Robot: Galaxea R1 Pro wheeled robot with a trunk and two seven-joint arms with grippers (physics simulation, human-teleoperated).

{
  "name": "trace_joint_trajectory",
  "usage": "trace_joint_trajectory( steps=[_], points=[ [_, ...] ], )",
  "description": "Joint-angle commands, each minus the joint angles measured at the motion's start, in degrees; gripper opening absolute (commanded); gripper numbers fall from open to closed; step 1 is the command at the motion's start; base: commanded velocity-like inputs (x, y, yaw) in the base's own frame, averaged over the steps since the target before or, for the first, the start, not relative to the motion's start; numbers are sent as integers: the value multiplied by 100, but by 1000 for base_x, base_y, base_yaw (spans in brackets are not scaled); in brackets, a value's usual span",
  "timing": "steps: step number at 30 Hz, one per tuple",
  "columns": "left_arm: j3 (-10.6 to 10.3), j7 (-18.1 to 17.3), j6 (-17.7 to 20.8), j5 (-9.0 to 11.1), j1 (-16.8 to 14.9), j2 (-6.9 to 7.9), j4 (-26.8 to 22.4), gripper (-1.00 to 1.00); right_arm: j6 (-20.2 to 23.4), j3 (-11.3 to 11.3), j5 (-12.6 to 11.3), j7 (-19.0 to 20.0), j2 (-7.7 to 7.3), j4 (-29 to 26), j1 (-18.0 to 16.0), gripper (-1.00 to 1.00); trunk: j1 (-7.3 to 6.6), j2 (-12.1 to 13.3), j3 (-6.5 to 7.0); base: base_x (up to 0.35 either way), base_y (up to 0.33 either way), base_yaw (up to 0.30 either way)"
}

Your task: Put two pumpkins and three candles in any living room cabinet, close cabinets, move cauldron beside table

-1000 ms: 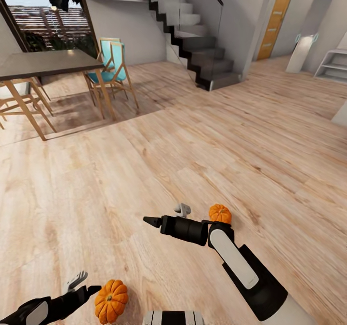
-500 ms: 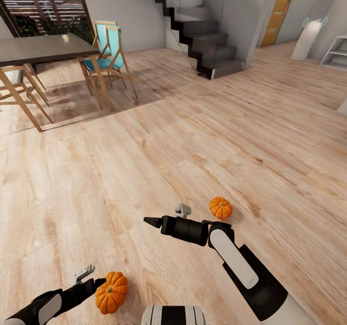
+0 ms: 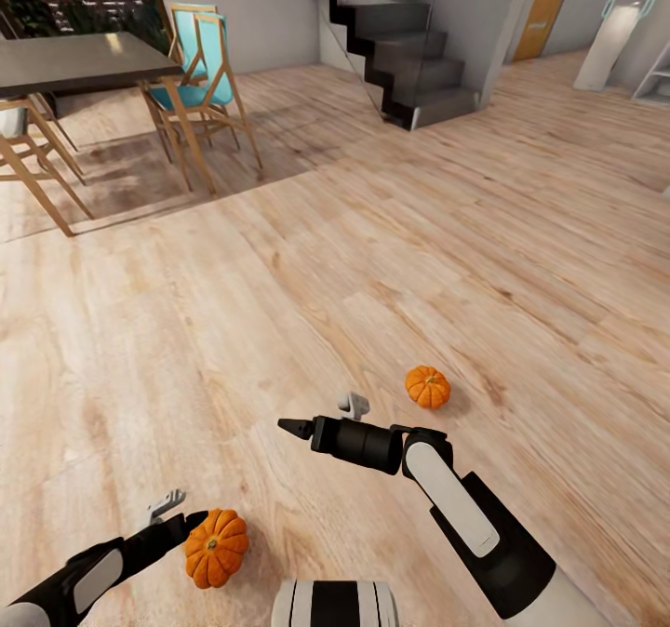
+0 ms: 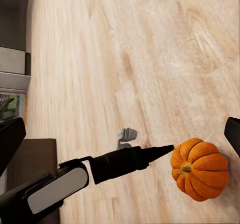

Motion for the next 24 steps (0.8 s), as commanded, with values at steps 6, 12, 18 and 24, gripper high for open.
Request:
trace_joint_trajectory(
  steps=[6,12,18,24],
  points=[
    [-16,-84,81,73,-17,276,-296,100,4,8,-66,-51,-24,-12,-4,100,14,-10,-138,0,0,0],
    [-17,-105,101,69,-19,335,-475,100,87,12,-79,-32,-51,-136,-4,100,30,-18,-271,0,0,0],
    [-24,-353,108,64,-19,328,-513,100,171,23,-241,92,-96,-473,-4,100,45,-26,-403,0,0,0],
    [-35,-911,109,16,-19,337,-507,100,109,46,-196,2003,-123,-564,3,100,48,-27,-426,0,0,0]
  ],
)
